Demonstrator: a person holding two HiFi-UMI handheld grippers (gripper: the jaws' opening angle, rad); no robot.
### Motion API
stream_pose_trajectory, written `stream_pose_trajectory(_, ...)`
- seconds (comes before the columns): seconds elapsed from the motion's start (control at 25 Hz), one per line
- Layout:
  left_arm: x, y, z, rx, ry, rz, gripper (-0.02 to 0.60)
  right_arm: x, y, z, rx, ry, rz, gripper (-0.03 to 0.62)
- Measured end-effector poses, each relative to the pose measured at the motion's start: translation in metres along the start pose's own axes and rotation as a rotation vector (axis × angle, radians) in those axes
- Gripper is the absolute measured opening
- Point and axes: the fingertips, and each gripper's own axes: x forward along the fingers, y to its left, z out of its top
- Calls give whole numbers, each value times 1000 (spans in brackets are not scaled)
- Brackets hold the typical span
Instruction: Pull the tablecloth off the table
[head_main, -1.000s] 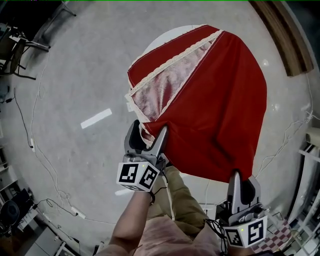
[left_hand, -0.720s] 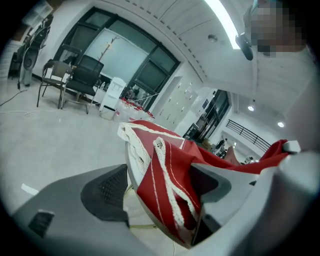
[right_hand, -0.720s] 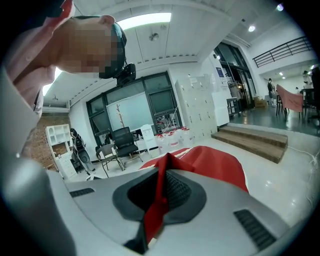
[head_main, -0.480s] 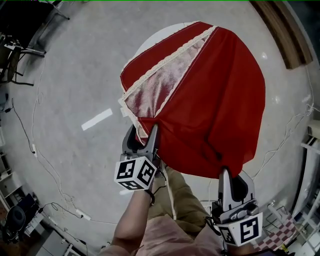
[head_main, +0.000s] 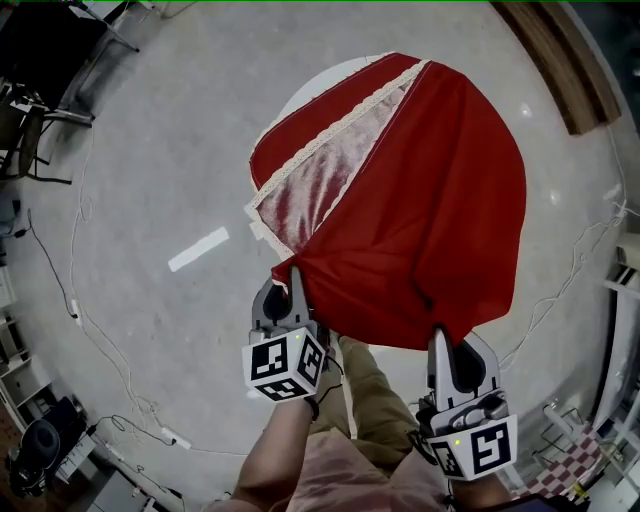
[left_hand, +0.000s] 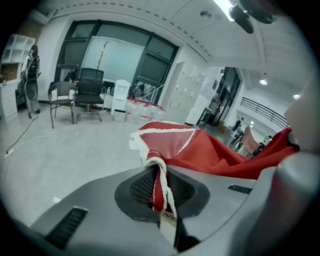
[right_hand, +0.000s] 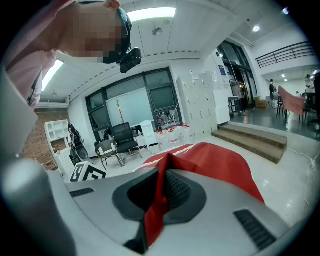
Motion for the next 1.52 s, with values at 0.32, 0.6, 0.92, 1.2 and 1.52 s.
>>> stream_pose_trajectory(0.32,-28,-17,26,24,-40,-128,31,-14,0,10,71,-50,-51,26)
stream_pose_trajectory(0.6,-74,-34,68,31,-98,-208,31,-48,6,39,88,-142,-114,26)
stream_pose_trajectory(0.92,-127,-51,115,95,-163,-276,31,-97,15,78,161,-273,-172,26)
stream_pose_trajectory(1.2,-170,-53,147,131,-196,-322,31,-129,41,101,168,-337,-204,26)
stream_pose_trajectory(1.52,-208,-51,163,170,-236,-348,31,-154,64,112,166,-395,-212,26)
